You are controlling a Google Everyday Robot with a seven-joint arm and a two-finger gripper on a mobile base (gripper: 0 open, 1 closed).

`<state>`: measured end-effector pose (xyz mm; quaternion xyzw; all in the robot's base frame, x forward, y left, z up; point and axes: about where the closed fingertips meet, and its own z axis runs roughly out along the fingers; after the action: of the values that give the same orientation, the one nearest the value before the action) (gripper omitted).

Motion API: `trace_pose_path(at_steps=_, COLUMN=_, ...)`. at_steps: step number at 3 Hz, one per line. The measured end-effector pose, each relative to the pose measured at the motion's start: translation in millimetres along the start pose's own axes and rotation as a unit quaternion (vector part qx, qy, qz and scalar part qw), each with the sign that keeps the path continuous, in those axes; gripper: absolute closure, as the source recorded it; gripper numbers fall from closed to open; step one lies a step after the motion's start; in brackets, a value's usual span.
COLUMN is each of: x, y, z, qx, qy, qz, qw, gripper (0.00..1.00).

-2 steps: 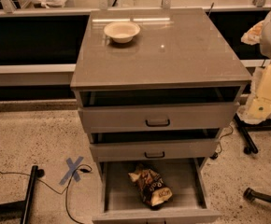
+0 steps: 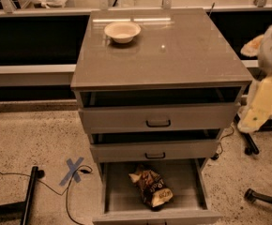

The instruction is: Pick brown chip bag from bottom drawer and place on counter

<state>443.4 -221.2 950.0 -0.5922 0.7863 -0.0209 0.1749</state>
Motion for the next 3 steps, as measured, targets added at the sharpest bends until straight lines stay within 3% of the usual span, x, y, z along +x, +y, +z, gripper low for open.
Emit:
trace_pose_path(at_steps=1, x=24.3, y=33.2, z=61.8, qx=-0.027, qy=-0.059, qz=0.018, qw=0.9977, gripper=0.0)
trace_pose_path(at_steps=2, x=58.5, y=46.6, z=113.9, qx=-0.048, qy=-0.081, qz=0.041, qw=0.9947, gripper=0.0)
trace_pose_path(at_steps=3, x=60.3, y=45.2, z=122.2, qx=-0.049, qy=-0.085, qz=0.042, qw=0.9943, gripper=0.0)
